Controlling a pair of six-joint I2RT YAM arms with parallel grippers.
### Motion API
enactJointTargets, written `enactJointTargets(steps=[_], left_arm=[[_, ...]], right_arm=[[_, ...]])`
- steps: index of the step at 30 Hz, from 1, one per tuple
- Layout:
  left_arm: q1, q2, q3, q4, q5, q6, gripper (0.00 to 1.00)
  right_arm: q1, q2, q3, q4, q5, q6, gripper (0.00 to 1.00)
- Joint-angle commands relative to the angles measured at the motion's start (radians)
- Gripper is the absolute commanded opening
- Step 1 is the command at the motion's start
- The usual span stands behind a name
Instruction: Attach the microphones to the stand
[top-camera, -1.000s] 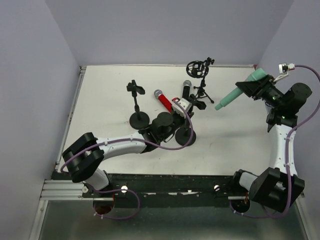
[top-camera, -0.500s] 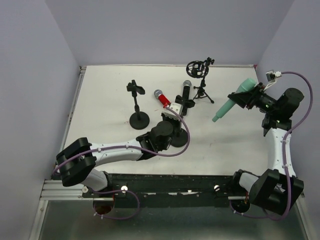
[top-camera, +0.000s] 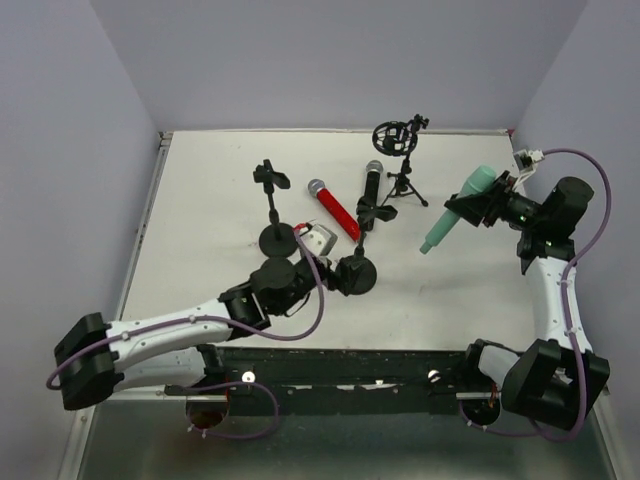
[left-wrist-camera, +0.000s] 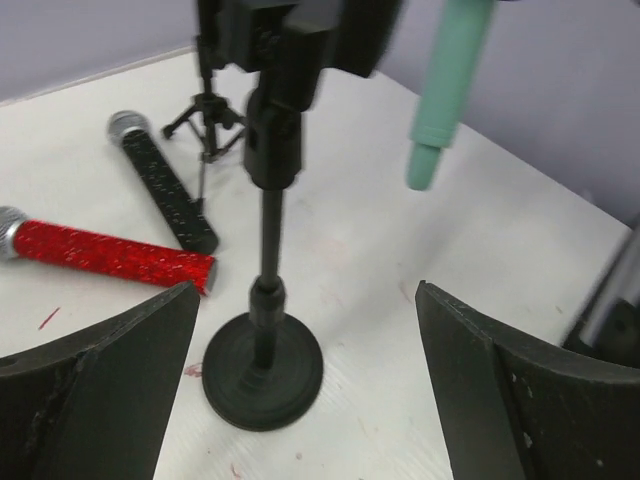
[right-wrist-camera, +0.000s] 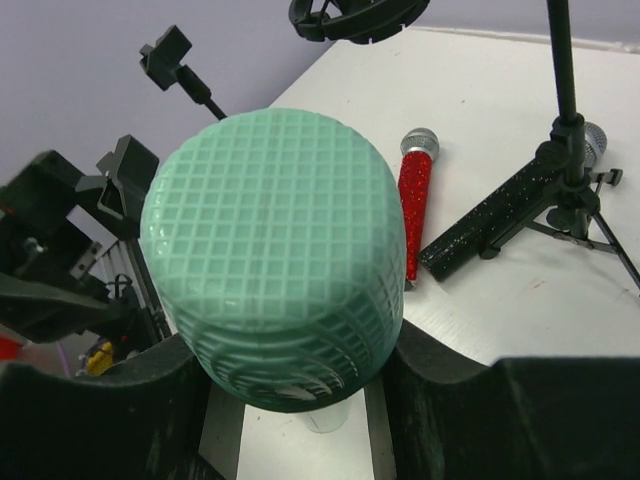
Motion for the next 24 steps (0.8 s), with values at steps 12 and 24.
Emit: enactJointTargets(steps=[12,24], left_arm=[[0.453,-0.12,0.371,-0.651,1.189,0.399,0.96],[0.538,0.197,0.626,-0.63,1.357,0.441,0.98]], right_arm=[[0.052,-0.01,-0.01,-0.101,-0.146,-0.205,0.0],[0.062,-0.006,-0.015,-0.107,-0.14,-0.212,0.0]])
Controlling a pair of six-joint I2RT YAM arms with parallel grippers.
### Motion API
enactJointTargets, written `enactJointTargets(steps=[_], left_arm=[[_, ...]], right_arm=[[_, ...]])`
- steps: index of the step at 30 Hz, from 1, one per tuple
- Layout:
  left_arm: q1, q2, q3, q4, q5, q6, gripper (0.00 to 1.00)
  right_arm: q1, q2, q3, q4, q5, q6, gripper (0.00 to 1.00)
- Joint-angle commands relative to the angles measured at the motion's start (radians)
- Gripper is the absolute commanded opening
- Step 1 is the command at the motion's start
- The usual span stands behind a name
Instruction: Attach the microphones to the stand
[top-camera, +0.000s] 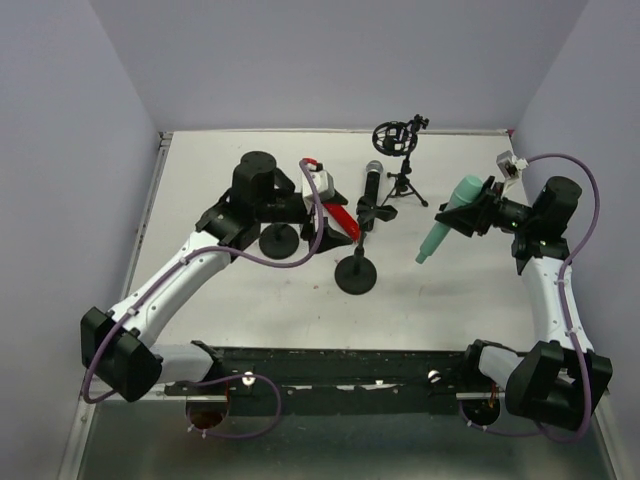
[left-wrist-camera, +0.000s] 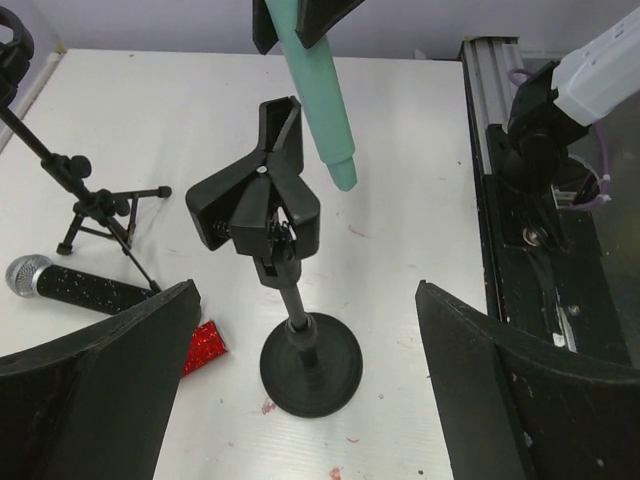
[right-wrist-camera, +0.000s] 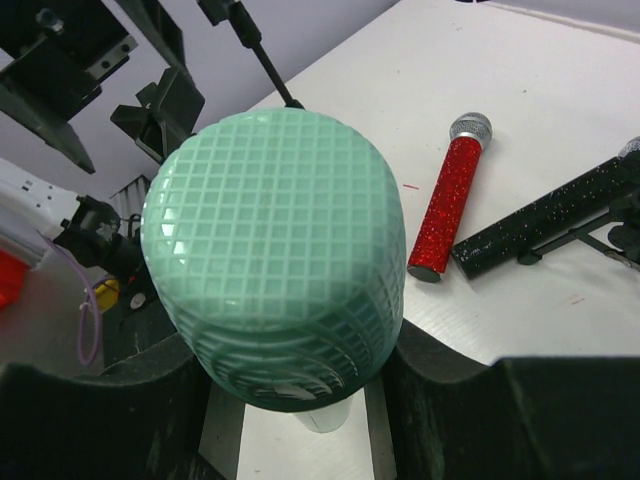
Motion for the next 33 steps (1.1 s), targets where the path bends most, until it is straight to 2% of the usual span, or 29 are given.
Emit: enactJointTargets(steps=[1,6,10,16,28,33], left_arm=[[0.012,0.095,0.095,-0.004,0.106,0.032,0.98],[0.01,0.162,0.146,0.011,0.09,0.033,0.98],[0.01,0.201,0.162,0.046,0.132,0.029,0.98],[0.001,0.222,0.122,0.192,0.163,-0.02,0.91],[-0.014,0.248,0.137,0.191,0.151,-0.032,0.79],[-0.02,0.25,0.146,0.178,0.145,-0.039,0.71]], right_arm=[[0.005,-0.006,-0.009,-0.016,-0.03,-0.02,0.0],[0.006,-0.004,-0.007,-0.021,-0.028,-0.026,0.01],[0.006,-0.003,-0.009,-0.024,-0.027,-0.026,0.01],[0.006,0.002,-0.007,-0.026,-0.022,-0.029,0.01],[0.006,0.002,-0.009,-0.029,-0.025,-0.03,0.01],[0.006,0.0,-0.009,-0.03,-0.027,-0.031,0.0]])
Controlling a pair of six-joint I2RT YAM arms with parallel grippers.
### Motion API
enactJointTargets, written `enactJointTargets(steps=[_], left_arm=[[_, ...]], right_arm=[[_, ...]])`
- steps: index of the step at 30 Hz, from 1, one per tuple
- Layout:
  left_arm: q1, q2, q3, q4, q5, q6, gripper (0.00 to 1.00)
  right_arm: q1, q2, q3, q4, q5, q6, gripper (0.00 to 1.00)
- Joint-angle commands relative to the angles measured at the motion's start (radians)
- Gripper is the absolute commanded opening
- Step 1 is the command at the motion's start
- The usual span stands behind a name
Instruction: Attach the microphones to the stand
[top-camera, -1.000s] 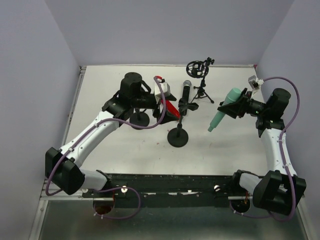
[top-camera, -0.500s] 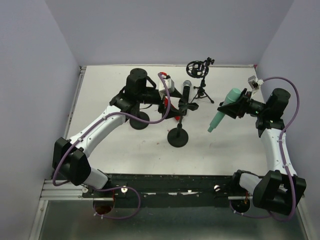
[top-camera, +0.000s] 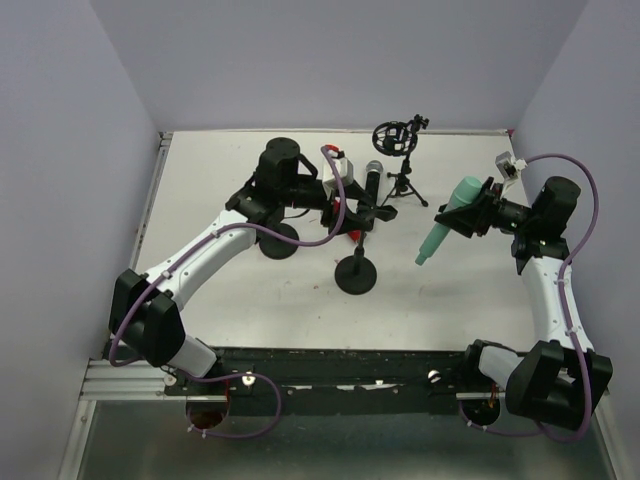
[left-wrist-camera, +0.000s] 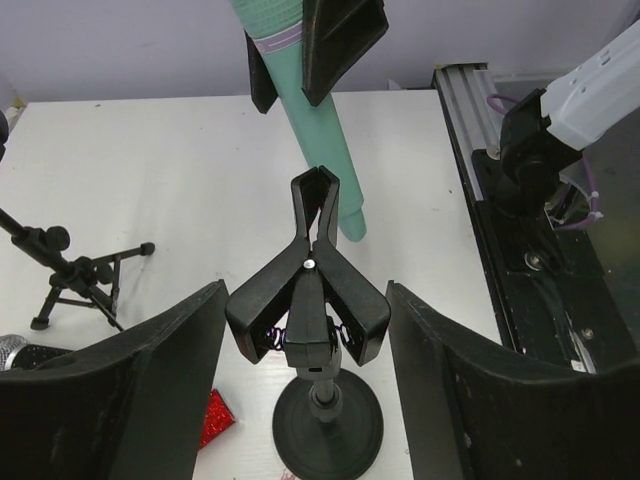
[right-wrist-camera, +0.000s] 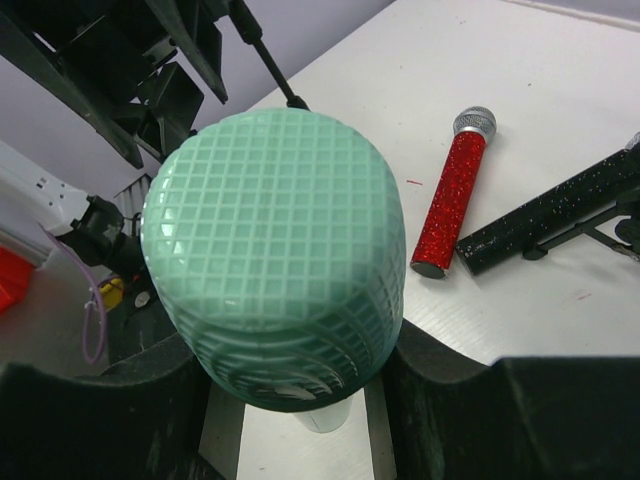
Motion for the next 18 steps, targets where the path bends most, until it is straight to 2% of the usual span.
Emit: enactJointTargets(steps=[1,6,12,16,18], left_arm=[[-0.009,0.008,0.02,0.009,0.03,0.005,0.68],[-0.012,0.01,0.028,-0.005,0.03,0.006,0.56],[-0.015,-0.006,0.007,-0.028,0.011,-0.007,0.33],[-0.015,-0.035,-0.042,0.033,-0.003,-0.038,0.24],[-0.017,-0.046,-0.061,0.053,-0.006,-0.049,0.2]], right_arm=[[0.004,-0.002,-0.009,-0.005,-0.026,-0.018,0.0],[0.005,-0.002,-0.009,-0.006,-0.027,-0.021,0.0],[0.007,-0.004,-0.001,-0.026,-0.036,-0.038,0.01],[0.027,0.009,0.06,-0.081,-0.038,-0.093,0.01],[0.062,0.019,0.126,-0.182,-0.021,-0.154,0.01]])
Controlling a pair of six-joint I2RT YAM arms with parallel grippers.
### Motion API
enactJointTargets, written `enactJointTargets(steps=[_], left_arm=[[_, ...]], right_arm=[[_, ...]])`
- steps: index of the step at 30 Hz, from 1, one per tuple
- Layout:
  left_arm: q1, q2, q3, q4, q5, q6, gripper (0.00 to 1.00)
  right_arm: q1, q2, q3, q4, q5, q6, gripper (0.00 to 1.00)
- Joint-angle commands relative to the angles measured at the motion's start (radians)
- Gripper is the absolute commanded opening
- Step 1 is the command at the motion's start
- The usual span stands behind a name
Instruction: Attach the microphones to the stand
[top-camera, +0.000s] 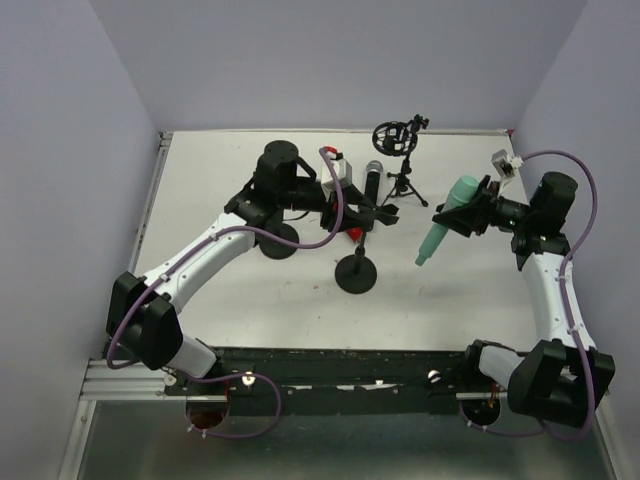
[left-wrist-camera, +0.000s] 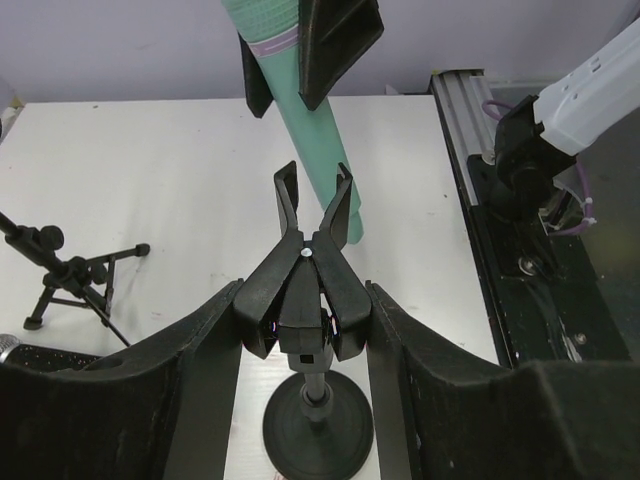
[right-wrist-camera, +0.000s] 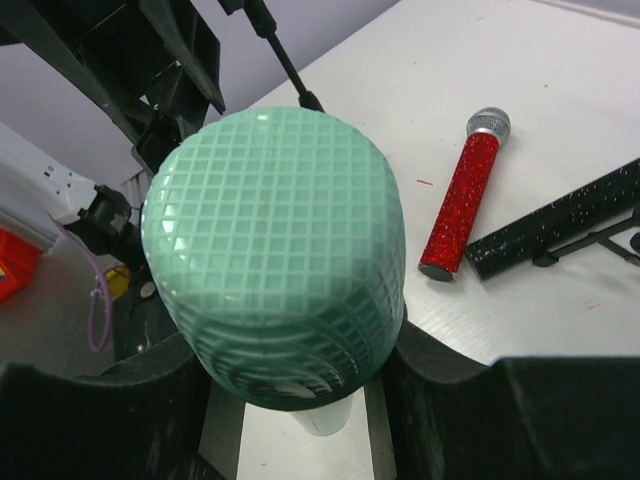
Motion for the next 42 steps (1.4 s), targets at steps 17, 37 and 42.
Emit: enactJointTargets(steps=[17,37,42], left_arm=[[-0.017,-0.068,-0.089,0.089,-0.048,-0.127,0.71],[-0.016,-0.073,-0.064,0.026,-0.034,-0.108,0.23],[-0.016,-0.088,-0.077,0.023,-0.036,-0.108,0.09]], right_arm=[[0.265,0.128,0.4,-0.291,0.129,-0.237,0.0],[0.34,0.129,0.407,-0.3,0.132,-0.243,0.0],[0.353,0.12,0.413,-0.319,0.116,-0.256,0.01]])
